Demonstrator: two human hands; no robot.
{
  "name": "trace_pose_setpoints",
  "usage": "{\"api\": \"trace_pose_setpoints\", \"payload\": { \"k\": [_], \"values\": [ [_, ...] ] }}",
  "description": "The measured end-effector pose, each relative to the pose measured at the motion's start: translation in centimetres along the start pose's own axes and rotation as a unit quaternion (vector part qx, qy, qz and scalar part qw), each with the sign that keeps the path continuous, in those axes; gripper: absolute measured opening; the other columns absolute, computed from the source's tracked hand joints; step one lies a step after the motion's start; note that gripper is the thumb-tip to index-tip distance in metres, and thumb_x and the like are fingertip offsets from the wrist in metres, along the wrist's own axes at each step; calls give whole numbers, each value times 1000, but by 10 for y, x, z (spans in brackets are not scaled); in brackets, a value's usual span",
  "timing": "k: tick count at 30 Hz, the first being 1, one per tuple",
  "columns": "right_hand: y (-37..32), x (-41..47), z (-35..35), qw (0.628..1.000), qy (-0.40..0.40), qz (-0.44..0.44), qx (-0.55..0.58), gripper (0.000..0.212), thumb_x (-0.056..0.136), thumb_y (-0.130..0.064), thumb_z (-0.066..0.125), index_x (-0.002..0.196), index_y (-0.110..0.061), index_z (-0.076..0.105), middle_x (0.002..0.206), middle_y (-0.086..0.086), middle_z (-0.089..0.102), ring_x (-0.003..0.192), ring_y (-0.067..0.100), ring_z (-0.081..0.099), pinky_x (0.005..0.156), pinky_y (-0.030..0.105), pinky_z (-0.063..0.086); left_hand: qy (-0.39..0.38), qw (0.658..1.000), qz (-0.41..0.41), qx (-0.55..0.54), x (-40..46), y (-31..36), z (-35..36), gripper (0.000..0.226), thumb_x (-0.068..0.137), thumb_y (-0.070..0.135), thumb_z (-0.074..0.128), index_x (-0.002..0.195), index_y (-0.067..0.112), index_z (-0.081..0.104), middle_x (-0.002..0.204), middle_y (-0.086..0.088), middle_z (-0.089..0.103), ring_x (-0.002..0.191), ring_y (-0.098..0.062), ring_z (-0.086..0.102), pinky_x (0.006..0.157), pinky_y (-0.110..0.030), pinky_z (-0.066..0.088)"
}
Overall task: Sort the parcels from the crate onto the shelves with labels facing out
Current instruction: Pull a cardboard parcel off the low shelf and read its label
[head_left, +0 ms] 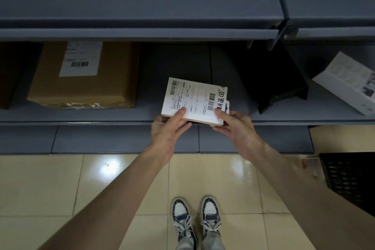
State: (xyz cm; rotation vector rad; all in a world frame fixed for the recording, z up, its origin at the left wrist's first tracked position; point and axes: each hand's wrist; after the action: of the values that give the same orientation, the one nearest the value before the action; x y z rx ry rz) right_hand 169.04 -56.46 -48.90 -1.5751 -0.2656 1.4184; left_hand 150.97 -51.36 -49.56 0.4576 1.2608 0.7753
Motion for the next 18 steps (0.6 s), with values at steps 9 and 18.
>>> {"api": "trace_pose_setpoints", "payload": {
  "k": [9,18],
  "values": [
    [-8,1,-11,998,8,-25,-52,40,84,-29,76,114,-4,66,102,12,75,97,30,70,95,41,55,-95,985,18,144,16,46,-13,44,88,12,74,128,13,55,119,-12,71,103,-26,73,89,-44,59],
    [-13,-4,3,991,-77,-41,-105,26,92,-26,67,114,-12,68,101,6,76,92,20,73,72,28,59,-99,964,61,240,24,65,6,45,89,15,74,129,21,57,114,-5,73,102,-23,73,82,-42,62]
  ]
}}
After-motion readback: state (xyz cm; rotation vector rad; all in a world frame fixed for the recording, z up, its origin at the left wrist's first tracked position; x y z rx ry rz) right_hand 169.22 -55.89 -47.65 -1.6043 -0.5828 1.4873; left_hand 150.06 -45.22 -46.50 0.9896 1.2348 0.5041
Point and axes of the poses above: each hand's wrist, its own x-axis towards the middle knuckle, its own z-axis out of the palm, y = z × x
